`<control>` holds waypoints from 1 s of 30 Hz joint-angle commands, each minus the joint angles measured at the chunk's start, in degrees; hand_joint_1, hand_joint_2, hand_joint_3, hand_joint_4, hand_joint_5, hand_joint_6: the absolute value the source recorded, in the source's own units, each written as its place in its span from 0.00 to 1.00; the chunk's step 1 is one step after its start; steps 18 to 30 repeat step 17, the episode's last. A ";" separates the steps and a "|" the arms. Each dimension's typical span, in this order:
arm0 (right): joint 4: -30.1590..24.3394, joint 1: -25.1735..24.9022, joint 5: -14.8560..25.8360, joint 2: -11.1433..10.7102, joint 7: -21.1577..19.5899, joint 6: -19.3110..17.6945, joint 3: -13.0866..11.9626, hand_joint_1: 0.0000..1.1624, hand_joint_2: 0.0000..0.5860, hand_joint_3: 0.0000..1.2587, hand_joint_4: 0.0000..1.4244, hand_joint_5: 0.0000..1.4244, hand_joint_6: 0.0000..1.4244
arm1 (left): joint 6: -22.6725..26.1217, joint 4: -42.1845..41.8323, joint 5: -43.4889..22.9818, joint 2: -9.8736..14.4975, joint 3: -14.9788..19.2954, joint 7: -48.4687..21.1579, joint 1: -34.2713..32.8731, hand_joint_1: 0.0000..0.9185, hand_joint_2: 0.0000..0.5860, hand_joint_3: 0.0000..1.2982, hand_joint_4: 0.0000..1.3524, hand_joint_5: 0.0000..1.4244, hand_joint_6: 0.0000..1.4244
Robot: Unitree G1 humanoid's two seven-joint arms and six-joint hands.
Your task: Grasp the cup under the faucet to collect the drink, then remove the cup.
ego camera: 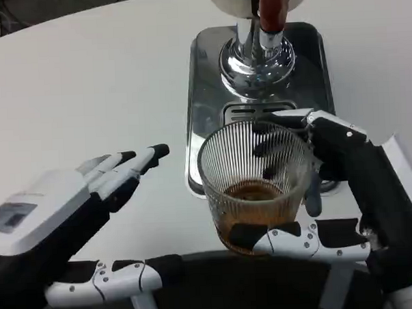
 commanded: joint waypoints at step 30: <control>-1.01 -0.79 1.26 0.36 0.41 -1.64 0.14 0.86 0.18 0.70 0.69 0.83 0.89 | -0.47 -0.03 -0.47 0.59 0.44 -1.24 0.65 0.00 0.18 0.00 0.00 0.00 0.00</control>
